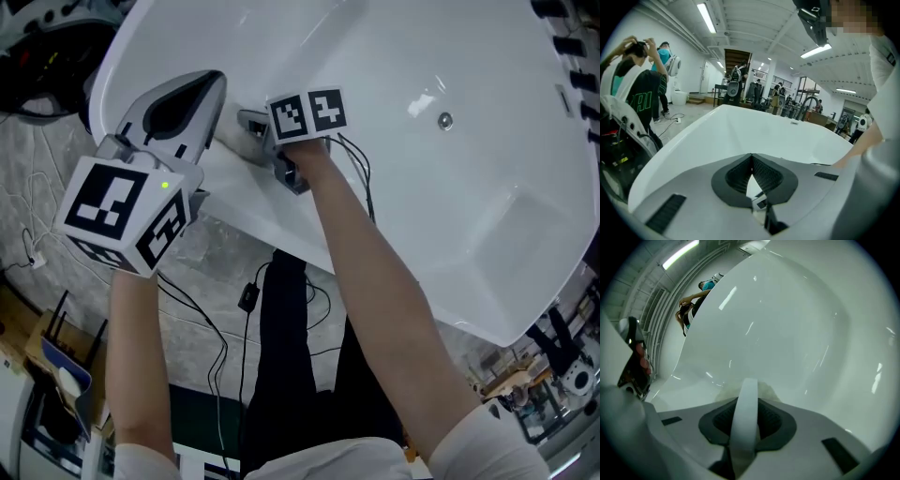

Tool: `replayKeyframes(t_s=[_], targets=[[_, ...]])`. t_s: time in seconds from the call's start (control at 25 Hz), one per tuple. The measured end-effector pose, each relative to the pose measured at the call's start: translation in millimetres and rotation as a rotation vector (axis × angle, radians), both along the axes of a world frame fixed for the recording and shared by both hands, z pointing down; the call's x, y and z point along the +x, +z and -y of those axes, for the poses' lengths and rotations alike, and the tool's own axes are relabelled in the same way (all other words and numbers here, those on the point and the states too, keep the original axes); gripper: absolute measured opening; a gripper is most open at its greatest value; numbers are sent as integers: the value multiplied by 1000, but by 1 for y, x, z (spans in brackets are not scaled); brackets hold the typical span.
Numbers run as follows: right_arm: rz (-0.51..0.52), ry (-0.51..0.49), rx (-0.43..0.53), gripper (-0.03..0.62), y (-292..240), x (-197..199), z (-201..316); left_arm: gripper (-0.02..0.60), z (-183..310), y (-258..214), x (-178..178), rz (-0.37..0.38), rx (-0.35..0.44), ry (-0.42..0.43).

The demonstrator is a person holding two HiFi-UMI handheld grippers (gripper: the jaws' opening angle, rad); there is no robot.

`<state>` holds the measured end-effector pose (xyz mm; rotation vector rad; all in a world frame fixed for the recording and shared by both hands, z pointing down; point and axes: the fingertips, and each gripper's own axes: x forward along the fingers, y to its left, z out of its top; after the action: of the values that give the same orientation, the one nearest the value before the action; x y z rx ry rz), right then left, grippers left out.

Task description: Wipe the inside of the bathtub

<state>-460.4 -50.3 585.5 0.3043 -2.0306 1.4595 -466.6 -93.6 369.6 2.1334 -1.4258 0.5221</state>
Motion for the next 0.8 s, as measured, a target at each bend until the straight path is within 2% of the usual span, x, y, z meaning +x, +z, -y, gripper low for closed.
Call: replayKeyframes(t_s=[0.2,0.4,0.52,0.8], targets=[[-36,13,-11,92,23,16,6,11,20,25,17,66,-73,143],[-65,29,-31,92,38,33,2,11,24,50,26,85,-149,254],[-79,41,-44,92,47,41,1,11,28,64,25,90,-183,292],[-123,71,-86,92,54,76,-4,11,32,77,43,97,-208,329]])
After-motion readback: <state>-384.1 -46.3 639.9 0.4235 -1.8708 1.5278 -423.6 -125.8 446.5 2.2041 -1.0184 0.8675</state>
